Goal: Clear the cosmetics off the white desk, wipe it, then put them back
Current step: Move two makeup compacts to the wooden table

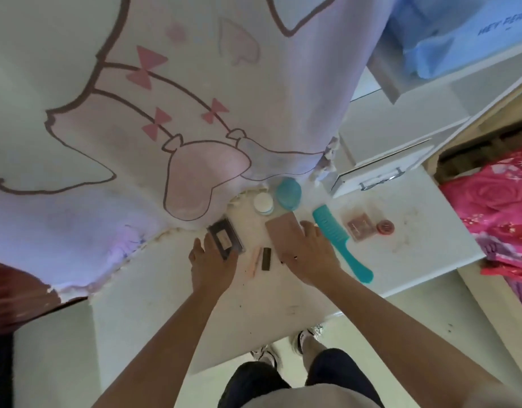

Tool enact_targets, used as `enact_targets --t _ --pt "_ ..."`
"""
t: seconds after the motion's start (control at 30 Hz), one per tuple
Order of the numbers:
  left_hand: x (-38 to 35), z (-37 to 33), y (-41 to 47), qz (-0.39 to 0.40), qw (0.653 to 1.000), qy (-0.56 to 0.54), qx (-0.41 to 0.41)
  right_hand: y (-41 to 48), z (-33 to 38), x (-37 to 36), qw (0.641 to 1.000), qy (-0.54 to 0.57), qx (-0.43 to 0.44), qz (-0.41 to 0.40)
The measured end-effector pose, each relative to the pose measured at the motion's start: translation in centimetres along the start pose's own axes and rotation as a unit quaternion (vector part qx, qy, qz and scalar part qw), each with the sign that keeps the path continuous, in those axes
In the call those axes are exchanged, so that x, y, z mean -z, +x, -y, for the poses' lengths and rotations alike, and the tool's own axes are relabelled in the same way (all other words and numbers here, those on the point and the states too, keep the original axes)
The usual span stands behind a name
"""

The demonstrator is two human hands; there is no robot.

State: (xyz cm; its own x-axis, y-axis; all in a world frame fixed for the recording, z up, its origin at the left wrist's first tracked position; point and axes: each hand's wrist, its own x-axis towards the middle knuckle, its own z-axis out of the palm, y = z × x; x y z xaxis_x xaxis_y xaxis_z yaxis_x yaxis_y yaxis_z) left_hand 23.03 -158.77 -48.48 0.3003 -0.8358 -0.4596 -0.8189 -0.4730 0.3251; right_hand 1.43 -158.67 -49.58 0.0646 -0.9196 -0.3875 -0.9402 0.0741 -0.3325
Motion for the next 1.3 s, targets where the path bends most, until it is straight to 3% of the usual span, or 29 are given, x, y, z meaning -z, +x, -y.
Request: enact_targets --t 0.2,0.4,0.7,0.93,1.1,1.3 --pt "-3.5 -1.2 3.8 -0.037 0.997 -0.035 0.063 1.5 1.8 -4.4 0.997 0.002 -0.051 -0.054" --pt "-4.5 -0.7 4.1 -0.070 0.996 -0.035 0.046 2.0 2.3 -5.6 0.997 -0.026 -0.060 -0.050" --pt "-0.6 2.1 0.8 -0.093 0.993 -0.079 0.001 0.3 4.0 -3.9 0.987 0.060 -0.029 -0.148" --pt "5.3 3.1 -2.6 -0.162 0.982 -0.088 -0.040 -2.7 6.1 0.1 0.977 0.130 -0.044 -0.161" --pt "9.2 4.2 -7.1 -0.235 0.963 -0.128 -0.032 -4.2 9.2 3.7 0.972 0.177 0.034 -0.149" --pt "9.8 8.5 -16.3 -0.349 0.922 -0.154 0.065 -7.0 13.7 2.9 0.951 0.216 0.196 -0.105"
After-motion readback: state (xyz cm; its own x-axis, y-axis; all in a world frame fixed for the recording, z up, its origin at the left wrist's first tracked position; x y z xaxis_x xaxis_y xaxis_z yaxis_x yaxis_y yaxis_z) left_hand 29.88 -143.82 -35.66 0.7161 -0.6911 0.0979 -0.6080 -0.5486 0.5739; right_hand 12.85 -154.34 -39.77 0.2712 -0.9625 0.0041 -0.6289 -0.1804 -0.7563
